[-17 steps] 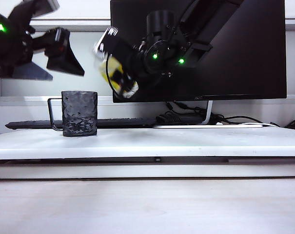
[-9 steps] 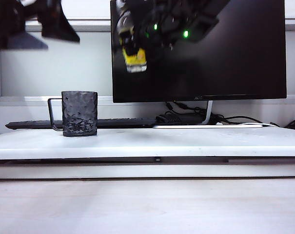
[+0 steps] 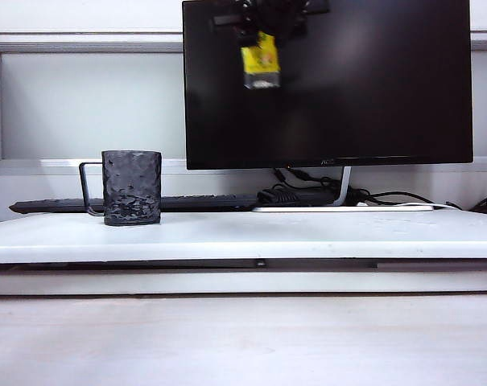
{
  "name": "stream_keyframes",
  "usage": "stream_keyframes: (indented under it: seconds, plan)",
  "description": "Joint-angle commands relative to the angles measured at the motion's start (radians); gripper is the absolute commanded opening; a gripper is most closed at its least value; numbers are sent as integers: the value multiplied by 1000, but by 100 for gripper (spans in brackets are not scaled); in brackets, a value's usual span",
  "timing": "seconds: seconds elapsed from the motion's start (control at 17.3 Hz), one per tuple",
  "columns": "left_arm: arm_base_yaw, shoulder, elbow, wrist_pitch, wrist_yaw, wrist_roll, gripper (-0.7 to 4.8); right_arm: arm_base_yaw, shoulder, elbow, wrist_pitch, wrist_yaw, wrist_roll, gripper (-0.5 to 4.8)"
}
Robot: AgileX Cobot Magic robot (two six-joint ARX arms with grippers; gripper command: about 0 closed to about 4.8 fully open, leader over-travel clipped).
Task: Carefully pick up the bottle and pour some water from the bottle into the cup.
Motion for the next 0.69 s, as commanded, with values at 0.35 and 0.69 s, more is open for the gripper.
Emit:
stream_keyframes:
  seconds: [0.35,0.69]
  plan:
    - [2,-140,2,-162,1,4,479,-23,-24,-97,-181,18,167,170]
    - [2,-144,2,-179,-23,5,479,-23,-24,-373,28,18,227,170]
